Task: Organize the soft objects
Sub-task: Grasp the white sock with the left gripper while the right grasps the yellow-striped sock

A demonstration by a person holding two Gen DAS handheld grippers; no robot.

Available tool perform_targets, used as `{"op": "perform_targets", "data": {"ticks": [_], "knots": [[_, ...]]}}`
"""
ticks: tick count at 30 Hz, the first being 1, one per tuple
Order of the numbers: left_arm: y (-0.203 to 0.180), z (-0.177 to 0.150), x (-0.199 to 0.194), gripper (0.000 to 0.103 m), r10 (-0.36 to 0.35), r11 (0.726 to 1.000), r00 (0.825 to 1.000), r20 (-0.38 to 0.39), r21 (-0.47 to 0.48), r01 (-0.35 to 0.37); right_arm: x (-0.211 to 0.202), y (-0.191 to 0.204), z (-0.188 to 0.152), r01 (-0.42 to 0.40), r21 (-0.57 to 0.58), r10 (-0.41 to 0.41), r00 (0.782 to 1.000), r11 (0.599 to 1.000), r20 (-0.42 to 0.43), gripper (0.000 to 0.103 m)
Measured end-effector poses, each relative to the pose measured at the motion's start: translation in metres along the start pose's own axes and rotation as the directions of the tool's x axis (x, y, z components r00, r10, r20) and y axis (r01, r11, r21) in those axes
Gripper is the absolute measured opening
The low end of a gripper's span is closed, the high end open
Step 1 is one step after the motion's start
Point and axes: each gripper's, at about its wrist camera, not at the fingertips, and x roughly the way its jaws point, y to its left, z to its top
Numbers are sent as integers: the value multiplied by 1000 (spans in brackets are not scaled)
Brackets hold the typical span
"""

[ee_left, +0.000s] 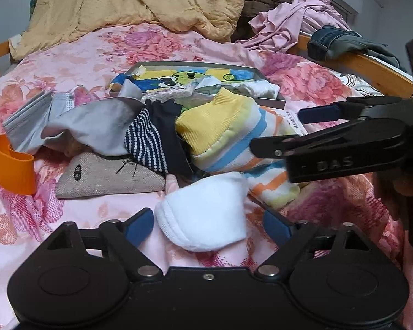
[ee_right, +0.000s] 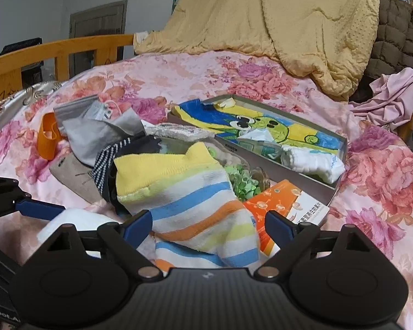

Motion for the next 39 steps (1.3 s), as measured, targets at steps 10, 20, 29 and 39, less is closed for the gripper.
{"op": "perform_targets", "data": {"ticks": [10, 20, 29, 39], "knots": [[-1, 0, 4, 47, 24, 999, 1000, -16, 25, -24, 11, 3, -2, 25, -24, -26, 999, 999, -30, 72], [4, 1, 2, 23, 46, 999, 999, -9, 5, -46, 13, 2, -3, 64, -38, -65, 997, 997, -36, 36], [8, 2, -10, 16, 60, 998, 998, 24, -33, -59, 6, 1, -3, 60, -35, -61, 998, 998, -13, 15], [10, 15, -29, 14, 64, 996, 992, 108, -75, -56, -16, -7, 5, 81, 8, -81, 992, 997, 99, 14]]}}
